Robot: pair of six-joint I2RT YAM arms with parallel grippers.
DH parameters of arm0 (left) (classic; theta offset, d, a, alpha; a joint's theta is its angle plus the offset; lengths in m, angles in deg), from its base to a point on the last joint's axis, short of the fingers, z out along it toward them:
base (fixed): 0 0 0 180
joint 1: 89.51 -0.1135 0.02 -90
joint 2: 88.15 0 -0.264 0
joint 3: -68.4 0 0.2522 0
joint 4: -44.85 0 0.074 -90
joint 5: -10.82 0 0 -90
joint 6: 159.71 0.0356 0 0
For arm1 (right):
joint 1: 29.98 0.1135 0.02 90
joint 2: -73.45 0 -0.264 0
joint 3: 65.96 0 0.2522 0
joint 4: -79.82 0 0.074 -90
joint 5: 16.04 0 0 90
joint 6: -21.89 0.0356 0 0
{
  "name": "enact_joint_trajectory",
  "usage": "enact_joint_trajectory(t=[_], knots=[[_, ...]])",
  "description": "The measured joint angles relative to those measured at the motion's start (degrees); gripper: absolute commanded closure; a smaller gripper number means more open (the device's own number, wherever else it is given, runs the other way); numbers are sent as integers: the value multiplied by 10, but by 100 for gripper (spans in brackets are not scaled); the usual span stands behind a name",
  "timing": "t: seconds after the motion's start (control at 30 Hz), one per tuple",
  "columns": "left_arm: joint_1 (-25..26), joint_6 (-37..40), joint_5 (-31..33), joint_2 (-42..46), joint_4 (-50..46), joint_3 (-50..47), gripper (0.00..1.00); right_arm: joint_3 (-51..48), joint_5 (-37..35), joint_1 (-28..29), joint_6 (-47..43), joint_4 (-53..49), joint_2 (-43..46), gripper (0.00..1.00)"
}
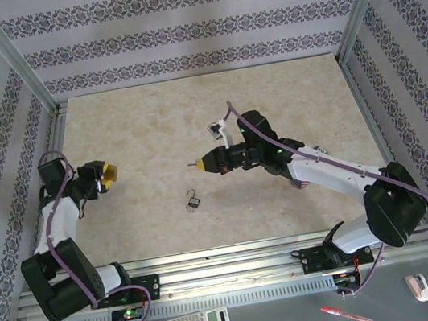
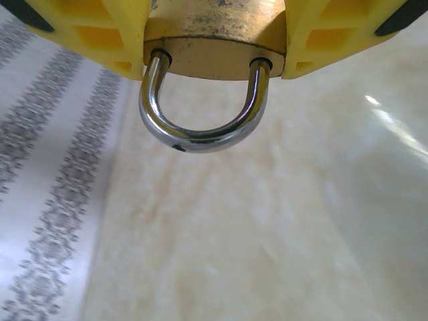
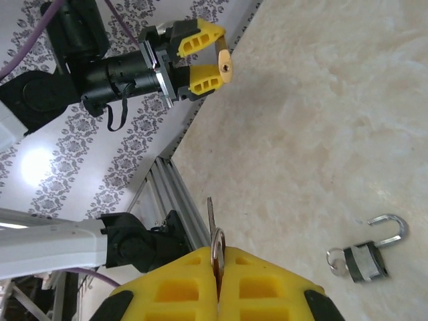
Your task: Unlock with the key
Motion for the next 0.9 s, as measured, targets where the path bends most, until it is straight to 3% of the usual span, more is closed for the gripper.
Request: enact_joint_trajectory(t=[0.23, 0.37, 0.7, 0.9], knots=[[99, -190, 15, 50, 163, -47, 97, 48, -64, 43, -15, 8, -30, 100], [157, -262, 40, 52, 234, -52, 97, 68, -91, 50, -25, 17, -45, 100], [257, -337, 97, 59, 292, -47, 98, 113, -163, 57, -54, 13, -80, 100], [280, -356, 106, 56, 311, -46, 99, 126, -194, 70, -80, 5, -96, 100]])
